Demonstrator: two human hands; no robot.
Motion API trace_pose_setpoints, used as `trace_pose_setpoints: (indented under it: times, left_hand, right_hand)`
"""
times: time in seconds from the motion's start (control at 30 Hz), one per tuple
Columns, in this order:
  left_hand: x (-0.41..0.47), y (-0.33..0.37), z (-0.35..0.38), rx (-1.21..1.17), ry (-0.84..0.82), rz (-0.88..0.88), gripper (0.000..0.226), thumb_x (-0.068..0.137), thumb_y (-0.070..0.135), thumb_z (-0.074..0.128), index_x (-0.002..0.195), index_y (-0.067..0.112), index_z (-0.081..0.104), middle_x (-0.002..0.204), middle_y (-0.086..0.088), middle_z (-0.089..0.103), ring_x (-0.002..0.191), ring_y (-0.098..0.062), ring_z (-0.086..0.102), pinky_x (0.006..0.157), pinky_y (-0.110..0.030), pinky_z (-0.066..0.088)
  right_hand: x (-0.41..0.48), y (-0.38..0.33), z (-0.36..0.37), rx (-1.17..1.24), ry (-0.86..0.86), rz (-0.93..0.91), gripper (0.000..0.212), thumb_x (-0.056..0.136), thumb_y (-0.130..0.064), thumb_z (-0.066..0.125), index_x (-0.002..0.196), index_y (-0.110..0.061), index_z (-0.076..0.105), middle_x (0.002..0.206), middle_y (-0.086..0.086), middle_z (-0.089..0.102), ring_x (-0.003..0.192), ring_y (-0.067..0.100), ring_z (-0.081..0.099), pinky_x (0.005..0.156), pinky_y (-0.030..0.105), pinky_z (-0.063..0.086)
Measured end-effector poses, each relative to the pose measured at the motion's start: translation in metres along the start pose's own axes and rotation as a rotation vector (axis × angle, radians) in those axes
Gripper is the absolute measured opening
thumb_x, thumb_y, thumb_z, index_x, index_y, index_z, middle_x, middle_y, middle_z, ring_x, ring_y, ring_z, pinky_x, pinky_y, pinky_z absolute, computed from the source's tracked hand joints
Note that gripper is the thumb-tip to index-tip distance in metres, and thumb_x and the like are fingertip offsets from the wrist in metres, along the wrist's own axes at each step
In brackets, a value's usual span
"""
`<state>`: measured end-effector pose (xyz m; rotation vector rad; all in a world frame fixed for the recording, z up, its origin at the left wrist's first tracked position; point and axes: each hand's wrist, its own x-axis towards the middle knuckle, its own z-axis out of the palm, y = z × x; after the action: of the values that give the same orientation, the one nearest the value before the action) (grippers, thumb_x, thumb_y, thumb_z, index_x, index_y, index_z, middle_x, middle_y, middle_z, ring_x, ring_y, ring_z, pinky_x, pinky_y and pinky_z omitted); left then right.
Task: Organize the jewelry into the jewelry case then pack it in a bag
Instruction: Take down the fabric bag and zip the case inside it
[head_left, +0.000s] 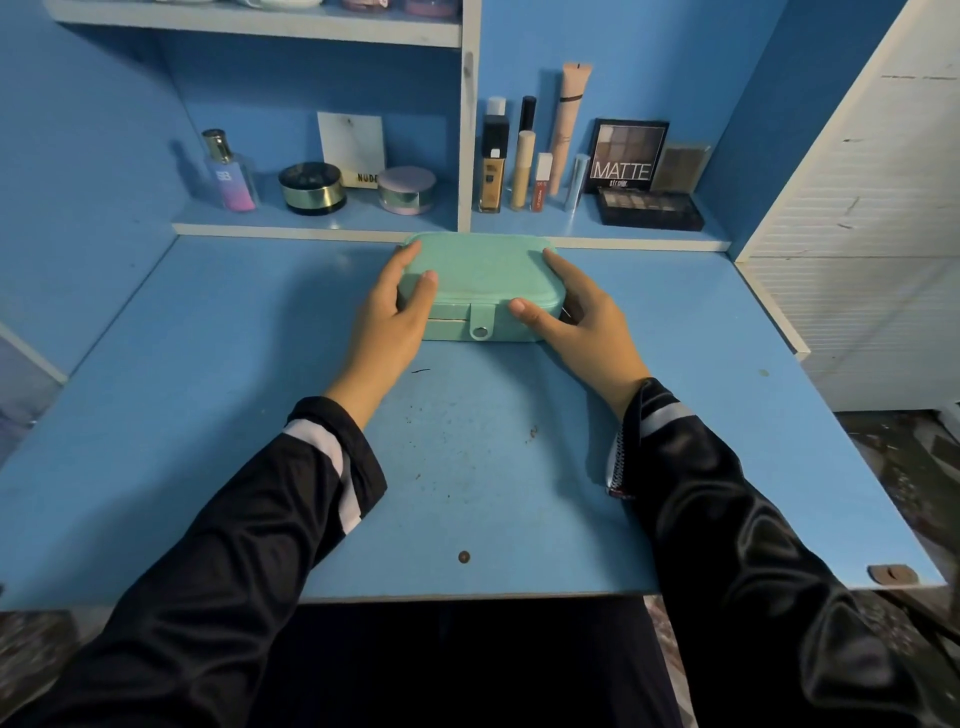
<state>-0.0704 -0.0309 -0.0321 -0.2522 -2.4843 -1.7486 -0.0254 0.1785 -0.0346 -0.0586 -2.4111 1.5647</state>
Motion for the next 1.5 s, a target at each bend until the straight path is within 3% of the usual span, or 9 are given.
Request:
trace_pose_setpoints:
  times: [0.1, 0.17, 0.43, 0.53, 0.67, 0.87, 1.27, 1.4, 1.5]
  left_hand:
    - [0.001, -0.001, 0.0, -0.02, 0.006, 0.017, 0.045, 0.101, 0.034, 0.051, 0.145, 0.03, 0.045, 0.145, 0.012, 0.048, 0.131, -0.002, 0.045, 0.109, -0.018, 0.033]
    - [0.001, 0.0, 0.001, -0.025, 0.008, 0.022, 0.045, 0.101, 0.033, 0.051, 0.145, 0.029, 0.045, 0.152, 0.01, 0.042, 0.138, -0.005, 0.038, 0.114, -0.023, 0.031]
    - [0.002, 0.011, 0.025, -0.041, -0.024, 0.013, 0.047, 0.099, 0.038, 0.053, 0.145, 0.031, 0.044, 0.15, 0.007, 0.046, 0.137, -0.009, 0.042, 0.115, -0.033, 0.034]
    - [0.002, 0.021, 0.046, -0.07, -0.039, 0.011, 0.047, 0.1, 0.033, 0.053, 0.146, 0.028, 0.043, 0.15, 0.009, 0.044, 0.137, -0.005, 0.039, 0.111, -0.021, 0.032]
    - [0.006, 0.032, 0.079, -0.086, -0.063, 0.02, 0.047, 0.099, 0.034, 0.055, 0.145, 0.028, 0.044, 0.147, 0.012, 0.045, 0.122, 0.008, 0.037, 0.098, -0.01, 0.029]
    - [0.011, 0.05, 0.128, -0.115, -0.128, -0.004, 0.049, 0.098, 0.037, 0.057, 0.145, 0.029, 0.043, 0.124, 0.02, 0.045, 0.11, 0.009, 0.038, 0.087, -0.006, 0.032]
    - [0.02, 0.065, 0.172, -0.125, -0.12, -0.001, 0.052, 0.097, 0.039, 0.057, 0.146, 0.029, 0.043, 0.146, 0.007, 0.049, 0.13, -0.008, 0.045, 0.094, -0.014, 0.032]
    - [0.02, 0.063, 0.171, -0.144, -0.129, 0.016, 0.052, 0.098, 0.037, 0.057, 0.146, 0.028, 0.042, 0.148, 0.008, 0.046, 0.132, -0.007, 0.043, 0.097, -0.015, 0.032]
    - [0.019, 0.063, 0.17, -0.163, -0.133, 0.026, 0.051, 0.098, 0.036, 0.057, 0.146, 0.028, 0.042, 0.148, 0.009, 0.045, 0.131, -0.004, 0.041, 0.099, -0.014, 0.031]
  right_hand:
    - [0.0, -0.001, -0.004, 0.022, -0.023, -0.013, 0.085, 0.069, -0.063, 0.073, 0.141, -0.028, 0.046, 0.131, -0.011, 0.059, 0.116, 0.001, 0.058, 0.103, 0.032, 0.047]
    - [0.0, -0.001, -0.005, 0.043, -0.042, -0.009, 0.077, 0.075, -0.053, 0.075, 0.142, -0.027, 0.047, 0.123, -0.012, 0.062, 0.107, 0.0, 0.06, 0.099, 0.027, 0.048]
    - [0.006, 0.009, -0.028, 0.104, -0.018, 0.026, 0.057, 0.082, -0.053, 0.067, 0.135, -0.035, 0.052, 0.123, -0.011, 0.064, 0.113, 0.005, 0.06, 0.104, 0.038, 0.047]
    - [0.008, 0.015, -0.045, 0.099, 0.02, 0.044, 0.049, 0.085, -0.048, 0.067, 0.131, -0.036, 0.055, 0.111, 0.002, 0.07, 0.095, 0.012, 0.064, 0.097, 0.04, 0.051]
    - [0.013, 0.025, -0.072, 0.12, 0.073, 0.06, 0.043, 0.088, -0.039, 0.067, 0.13, -0.032, 0.057, 0.121, -0.006, 0.066, 0.107, 0.009, 0.063, 0.098, 0.031, 0.05]
    - [0.017, 0.044, -0.114, 0.126, 0.168, 0.079, 0.038, 0.09, -0.036, 0.066, 0.127, -0.031, 0.06, 0.123, -0.011, 0.064, 0.111, 0.005, 0.061, 0.099, 0.027, 0.048]
    - [0.024, 0.056, -0.142, 0.07, 0.266, 0.068, 0.038, 0.091, -0.034, 0.064, 0.128, -0.027, 0.061, 0.121, -0.014, 0.062, 0.106, 0.001, 0.06, 0.095, 0.022, 0.048]
    - [0.025, 0.058, -0.14, 0.045, 0.28, 0.075, 0.039, 0.09, -0.038, 0.064, 0.128, -0.03, 0.06, 0.124, -0.013, 0.062, 0.112, 0.004, 0.058, 0.101, 0.028, 0.048]
    - [0.024, 0.056, -0.138, 0.02, 0.308, 0.076, 0.038, 0.091, -0.038, 0.063, 0.128, -0.03, 0.061, 0.117, -0.015, 0.063, 0.104, 0.009, 0.061, 0.095, 0.024, 0.05]
